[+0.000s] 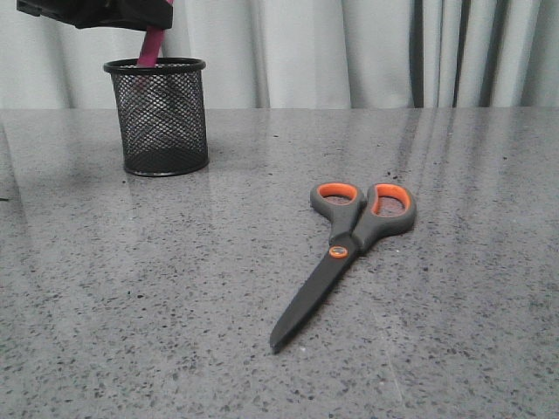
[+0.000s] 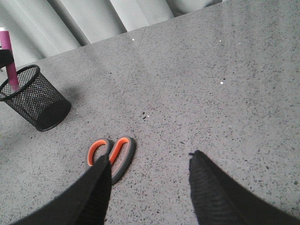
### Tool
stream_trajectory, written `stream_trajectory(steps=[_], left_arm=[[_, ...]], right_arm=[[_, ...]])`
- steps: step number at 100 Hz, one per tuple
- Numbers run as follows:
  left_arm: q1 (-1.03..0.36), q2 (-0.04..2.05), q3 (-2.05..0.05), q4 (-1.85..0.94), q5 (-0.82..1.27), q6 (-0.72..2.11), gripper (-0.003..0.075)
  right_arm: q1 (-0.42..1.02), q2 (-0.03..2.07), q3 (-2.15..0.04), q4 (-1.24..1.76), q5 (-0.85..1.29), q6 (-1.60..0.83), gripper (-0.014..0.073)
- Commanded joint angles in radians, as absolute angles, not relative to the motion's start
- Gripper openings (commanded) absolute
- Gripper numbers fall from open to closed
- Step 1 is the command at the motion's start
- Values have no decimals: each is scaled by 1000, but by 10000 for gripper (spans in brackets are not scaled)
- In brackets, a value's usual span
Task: Put pen and scissors into bin
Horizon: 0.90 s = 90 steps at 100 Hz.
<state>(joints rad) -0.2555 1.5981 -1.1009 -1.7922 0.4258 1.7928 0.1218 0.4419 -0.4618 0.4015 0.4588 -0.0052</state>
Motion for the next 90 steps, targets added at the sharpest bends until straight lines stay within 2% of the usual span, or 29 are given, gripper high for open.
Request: stream_trajectory(steps=[1, 5, 17, 25, 35, 48, 59, 70, 90], left_arm=[[-263, 1557, -1126, -1849, 470, 1802, 97], [-263, 1552, -1126, -1849, 470, 1802, 164], [-261, 1539, -1126, -1849, 462, 1802, 444], [-252, 1515, -1126, -1849, 461, 1802, 540], [-237, 1454, -1126, -1849, 461, 1800, 529], [-235, 1291, -1126, -1849, 463, 1793, 462], [-235, 1115, -1126, -1843, 487, 1793, 402], [-237, 954, -1124, -1815, 477, 1793, 388], [-237, 709, -1084, -1802, 303, 1793, 388]], right_arm=[[124, 456, -499, 416, 384, -15, 340], [124, 456, -499, 416, 384, -15, 340], [124, 456, -499, 416, 392, -15, 340], [124, 456, -499, 416, 399, -15, 340], [124, 456, -499, 416, 401, -15, 340], [126, 458, -563, 427, 437, -25, 340], [133, 497, -654, 556, 479, -186, 340], [151, 607, -765, 715, 569, -348, 340], [203, 821, -921, 721, 698, -359, 340]])
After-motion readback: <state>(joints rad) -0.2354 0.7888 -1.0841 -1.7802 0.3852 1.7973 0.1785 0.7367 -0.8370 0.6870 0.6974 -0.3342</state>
